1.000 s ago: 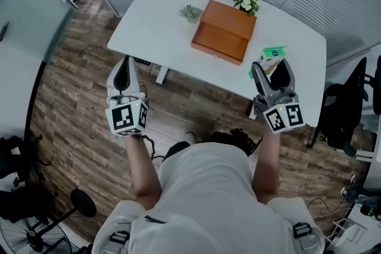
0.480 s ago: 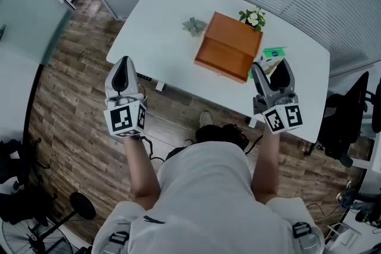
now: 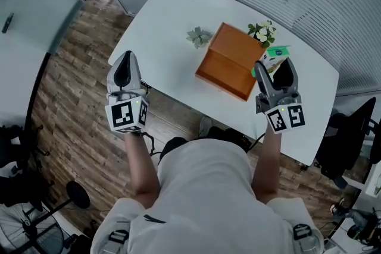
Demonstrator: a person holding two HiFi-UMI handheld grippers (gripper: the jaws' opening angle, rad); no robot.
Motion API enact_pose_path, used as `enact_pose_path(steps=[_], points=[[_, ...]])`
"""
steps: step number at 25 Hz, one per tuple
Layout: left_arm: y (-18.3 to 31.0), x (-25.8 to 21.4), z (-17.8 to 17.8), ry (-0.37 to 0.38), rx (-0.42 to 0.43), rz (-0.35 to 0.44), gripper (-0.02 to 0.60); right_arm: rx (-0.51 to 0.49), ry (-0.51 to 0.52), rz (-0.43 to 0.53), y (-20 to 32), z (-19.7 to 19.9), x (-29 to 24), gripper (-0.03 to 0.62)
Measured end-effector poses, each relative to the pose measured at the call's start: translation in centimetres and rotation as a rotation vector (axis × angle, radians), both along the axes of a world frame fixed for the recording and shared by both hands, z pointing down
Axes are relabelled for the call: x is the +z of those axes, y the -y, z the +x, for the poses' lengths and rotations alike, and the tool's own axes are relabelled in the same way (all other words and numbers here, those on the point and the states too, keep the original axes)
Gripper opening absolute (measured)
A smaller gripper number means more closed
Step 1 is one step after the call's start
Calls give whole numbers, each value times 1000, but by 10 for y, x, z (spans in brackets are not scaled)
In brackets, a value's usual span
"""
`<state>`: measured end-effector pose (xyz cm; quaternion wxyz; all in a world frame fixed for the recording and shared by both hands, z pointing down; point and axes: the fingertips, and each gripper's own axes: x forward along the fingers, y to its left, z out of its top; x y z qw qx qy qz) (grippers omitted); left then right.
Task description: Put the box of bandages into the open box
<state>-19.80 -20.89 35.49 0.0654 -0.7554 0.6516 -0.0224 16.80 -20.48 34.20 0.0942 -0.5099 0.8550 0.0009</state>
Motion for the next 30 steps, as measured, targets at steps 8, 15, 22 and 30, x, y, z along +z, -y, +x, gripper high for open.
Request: enact_pose_path(steps=[8, 15, 22, 30], points=[[6, 3, 8, 9, 12, -12, 6, 2, -35, -4, 0, 2, 1, 362], [7, 6, 8, 17, 23, -12, 6, 24, -52, 6, -5, 5, 0, 362], [4, 6, -2, 19, 12, -9, 6, 33, -133, -21, 2, -3, 17, 362], [2, 8, -16, 17, -6, -8, 6, 6, -732, -98, 24, -41, 90, 362]])
